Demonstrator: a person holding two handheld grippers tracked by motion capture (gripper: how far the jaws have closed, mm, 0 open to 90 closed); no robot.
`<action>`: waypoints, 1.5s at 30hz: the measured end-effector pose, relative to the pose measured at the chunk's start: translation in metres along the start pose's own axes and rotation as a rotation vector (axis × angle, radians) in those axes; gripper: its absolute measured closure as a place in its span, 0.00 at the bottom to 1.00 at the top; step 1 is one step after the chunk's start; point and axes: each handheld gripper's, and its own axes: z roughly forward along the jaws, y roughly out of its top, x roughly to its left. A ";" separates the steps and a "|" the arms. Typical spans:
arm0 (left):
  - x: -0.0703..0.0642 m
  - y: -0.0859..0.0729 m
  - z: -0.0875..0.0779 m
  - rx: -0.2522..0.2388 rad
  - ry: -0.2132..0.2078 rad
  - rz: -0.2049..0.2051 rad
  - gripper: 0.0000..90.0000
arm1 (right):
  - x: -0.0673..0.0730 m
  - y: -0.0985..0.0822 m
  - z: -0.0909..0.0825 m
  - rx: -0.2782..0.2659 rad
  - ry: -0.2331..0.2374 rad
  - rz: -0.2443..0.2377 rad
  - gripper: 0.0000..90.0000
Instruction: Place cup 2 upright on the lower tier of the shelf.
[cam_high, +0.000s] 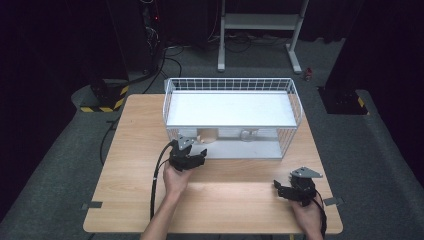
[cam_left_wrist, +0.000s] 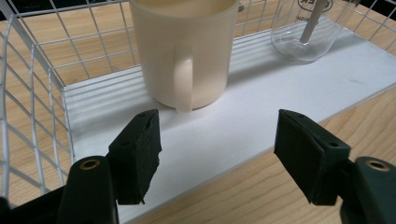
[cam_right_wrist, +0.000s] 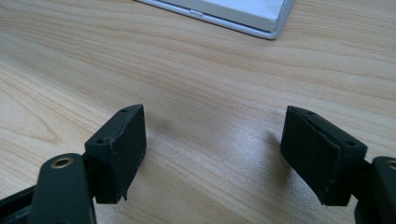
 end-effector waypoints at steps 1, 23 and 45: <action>0.000 0.000 -0.001 -0.003 -0.002 0.000 0.35 | 0.000 0.000 0.000 0.000 0.000 0.000 0.25; 0.004 -0.004 -0.019 -0.019 -0.037 -0.028 0.31 | 0.000 0.000 0.000 0.000 0.000 0.000 0.25; 0.008 -0.009 -0.036 -0.030 -0.047 -0.037 0.29 | 0.000 0.000 0.000 0.000 0.000 0.000 0.25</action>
